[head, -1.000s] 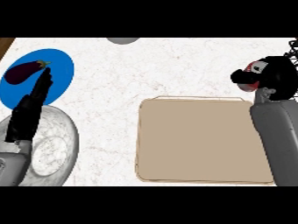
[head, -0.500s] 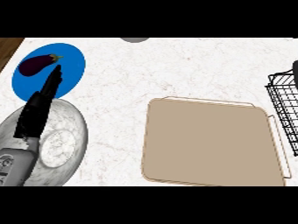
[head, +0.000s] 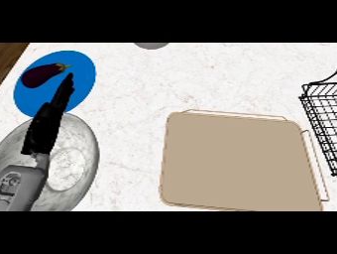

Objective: Pick the can from the tray and place it in the tiered basket

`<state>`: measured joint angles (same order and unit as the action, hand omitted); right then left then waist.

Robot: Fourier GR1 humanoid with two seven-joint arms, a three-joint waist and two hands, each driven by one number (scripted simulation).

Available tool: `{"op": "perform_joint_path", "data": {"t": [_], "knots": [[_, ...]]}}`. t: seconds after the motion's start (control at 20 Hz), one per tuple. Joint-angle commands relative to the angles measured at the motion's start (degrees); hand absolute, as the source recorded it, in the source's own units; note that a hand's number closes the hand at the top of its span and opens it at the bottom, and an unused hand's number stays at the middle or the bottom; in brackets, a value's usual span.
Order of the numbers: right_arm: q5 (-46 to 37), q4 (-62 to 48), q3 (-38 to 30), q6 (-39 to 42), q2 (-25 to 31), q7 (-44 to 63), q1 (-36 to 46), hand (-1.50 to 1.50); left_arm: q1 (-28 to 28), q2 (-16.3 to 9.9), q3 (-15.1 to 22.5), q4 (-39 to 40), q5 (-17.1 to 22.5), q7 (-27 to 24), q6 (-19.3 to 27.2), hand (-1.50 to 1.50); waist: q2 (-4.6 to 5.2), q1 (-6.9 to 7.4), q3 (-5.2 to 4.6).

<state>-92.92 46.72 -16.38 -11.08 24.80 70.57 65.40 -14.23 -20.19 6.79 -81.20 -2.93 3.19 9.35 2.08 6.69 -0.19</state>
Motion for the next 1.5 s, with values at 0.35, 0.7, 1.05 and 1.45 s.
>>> {"op": "perform_joint_path", "data": {"t": [0.35, 0.7, 1.05, 1.45], "knots": [[-9.6, -16.8, -5.5, 3.0, 4.1, 10.2, 6.5, 1.50, 2.1, -1.7, -2.0, -0.4, 0.5, -0.4, -0.8, 0.00, -0.66, -1.59, 0.13], [-14.5, -22.0, -6.7, 12.3, 5.8, 11.6, 7.7, 1.50, 1.2, -0.5, -2.3, 0.5, 0.1, 1.1, 0.3, 0.00, -1.34, -4.04, 0.11], [-12.9, -22.9, -10.3, 8.4, 4.6, 7.2, 4.5, 1.50, 1.1, -1.5, -5.0, 2.2, 0.2, -0.2, 0.2, 0.00, -1.50, -5.42, 0.18], [-6.7, -18.4, -16.7, 1.8, 3.5, 1.8, -1.3, 1.50, 4.9, -0.3, -4.4, 0.3, -0.2, -1.1, -0.3, 0.00, -1.80, -5.85, 0.22]]}}
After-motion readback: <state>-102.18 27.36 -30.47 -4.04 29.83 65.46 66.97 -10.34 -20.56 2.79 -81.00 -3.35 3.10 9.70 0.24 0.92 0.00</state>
